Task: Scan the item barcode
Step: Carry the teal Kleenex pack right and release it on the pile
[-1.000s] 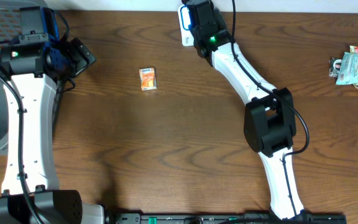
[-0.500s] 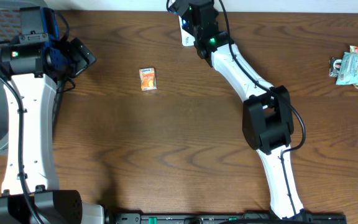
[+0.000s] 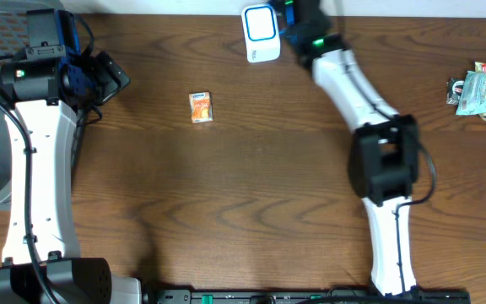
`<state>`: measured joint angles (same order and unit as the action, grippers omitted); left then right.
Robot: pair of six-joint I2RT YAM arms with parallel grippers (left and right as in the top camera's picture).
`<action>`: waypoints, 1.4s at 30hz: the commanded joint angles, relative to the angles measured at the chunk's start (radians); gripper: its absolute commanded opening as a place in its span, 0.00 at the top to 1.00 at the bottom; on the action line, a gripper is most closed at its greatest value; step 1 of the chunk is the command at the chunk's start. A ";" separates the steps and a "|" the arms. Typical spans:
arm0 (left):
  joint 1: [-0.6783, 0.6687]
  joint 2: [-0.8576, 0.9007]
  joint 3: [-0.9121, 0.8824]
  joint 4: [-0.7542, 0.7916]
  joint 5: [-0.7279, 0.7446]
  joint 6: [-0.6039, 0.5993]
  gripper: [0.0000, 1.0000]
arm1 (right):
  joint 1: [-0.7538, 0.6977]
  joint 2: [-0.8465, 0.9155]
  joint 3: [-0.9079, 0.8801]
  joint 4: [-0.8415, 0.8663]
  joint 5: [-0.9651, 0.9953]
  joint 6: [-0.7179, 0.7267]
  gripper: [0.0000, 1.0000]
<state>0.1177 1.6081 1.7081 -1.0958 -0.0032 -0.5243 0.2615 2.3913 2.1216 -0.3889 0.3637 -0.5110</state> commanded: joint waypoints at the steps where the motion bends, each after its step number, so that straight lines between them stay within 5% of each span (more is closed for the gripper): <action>1: 0.003 -0.006 0.002 -0.003 -0.006 -0.005 0.02 | -0.146 -0.095 0.016 -0.099 0.027 0.184 0.99; 8: 0.003 -0.006 0.002 -0.003 -0.006 -0.005 0.02 | -0.419 -0.095 0.016 -0.292 0.030 0.386 0.99; 21: 0.003 -0.006 0.002 -0.003 -0.006 -0.005 0.02 | -0.726 -0.094 0.008 -0.356 0.023 0.439 0.94; 31: 0.003 -0.006 0.002 -0.003 -0.006 -0.005 0.02 | -0.738 -0.094 -0.037 -0.364 -0.011 0.454 0.61; 42: 0.003 -0.006 0.002 -0.003 -0.006 -0.005 0.02 | -0.557 -0.252 -0.033 -0.283 -0.042 0.470 0.50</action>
<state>0.1177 1.6081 1.7081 -1.0962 -0.0029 -0.5240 -0.3611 2.2612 2.0842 -0.6926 0.3302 -0.0620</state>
